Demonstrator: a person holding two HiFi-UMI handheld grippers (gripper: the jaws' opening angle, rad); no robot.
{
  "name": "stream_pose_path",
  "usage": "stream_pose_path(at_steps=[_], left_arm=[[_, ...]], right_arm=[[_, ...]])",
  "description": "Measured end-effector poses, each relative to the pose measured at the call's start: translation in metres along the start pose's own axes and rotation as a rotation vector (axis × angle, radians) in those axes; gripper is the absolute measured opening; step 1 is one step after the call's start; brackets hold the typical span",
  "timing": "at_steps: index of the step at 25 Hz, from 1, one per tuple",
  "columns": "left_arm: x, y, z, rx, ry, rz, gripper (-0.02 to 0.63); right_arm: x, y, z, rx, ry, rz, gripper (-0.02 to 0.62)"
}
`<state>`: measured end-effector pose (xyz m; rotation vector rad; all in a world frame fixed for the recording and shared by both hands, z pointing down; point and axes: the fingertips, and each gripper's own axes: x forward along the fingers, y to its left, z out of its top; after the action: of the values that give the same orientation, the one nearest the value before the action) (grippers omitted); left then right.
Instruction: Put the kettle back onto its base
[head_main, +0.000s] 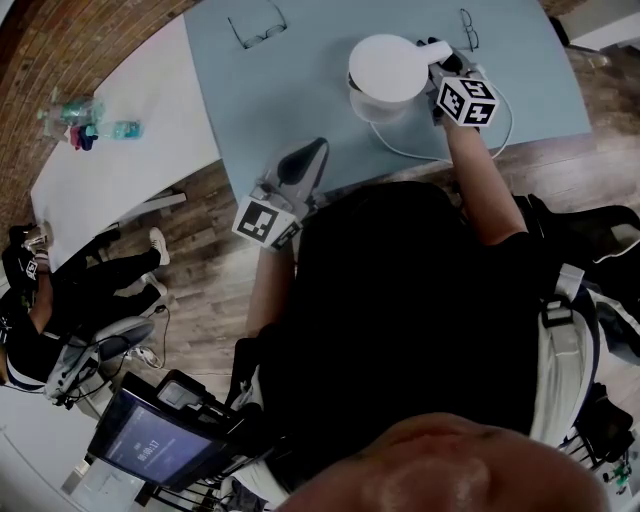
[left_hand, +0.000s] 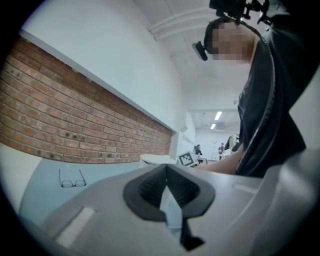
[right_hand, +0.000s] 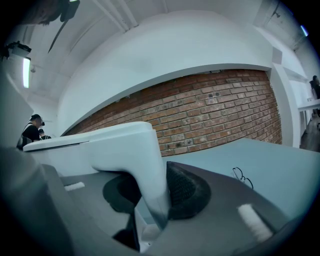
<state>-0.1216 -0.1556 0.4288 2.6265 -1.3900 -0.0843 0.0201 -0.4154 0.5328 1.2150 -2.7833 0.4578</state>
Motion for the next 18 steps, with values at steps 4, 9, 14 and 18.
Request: stream_pose_path(at_steps=[4,9,14,18], left_arm=[[-0.002,-0.001,-0.005,-0.008,0.006,0.005,0.002],[-0.011,0.002,-0.013,-0.028,0.018,0.025,0.002],[-0.008,-0.001,-0.018,-0.036,0.028,0.022,0.002],[-0.005,-0.004,-0.019,-0.039,0.037,0.006,0.002]], right_arm=[[0.005,0.0,-0.006,0.0,0.023,-0.01,0.107],[0.007,0.004,-0.007,-0.027,0.009,-0.005,0.11],[0.006,0.004,-0.008,-0.039,-0.019,0.0,0.112],[0.004,0.005,-0.009,-0.05,-0.031,-0.007,0.112]])
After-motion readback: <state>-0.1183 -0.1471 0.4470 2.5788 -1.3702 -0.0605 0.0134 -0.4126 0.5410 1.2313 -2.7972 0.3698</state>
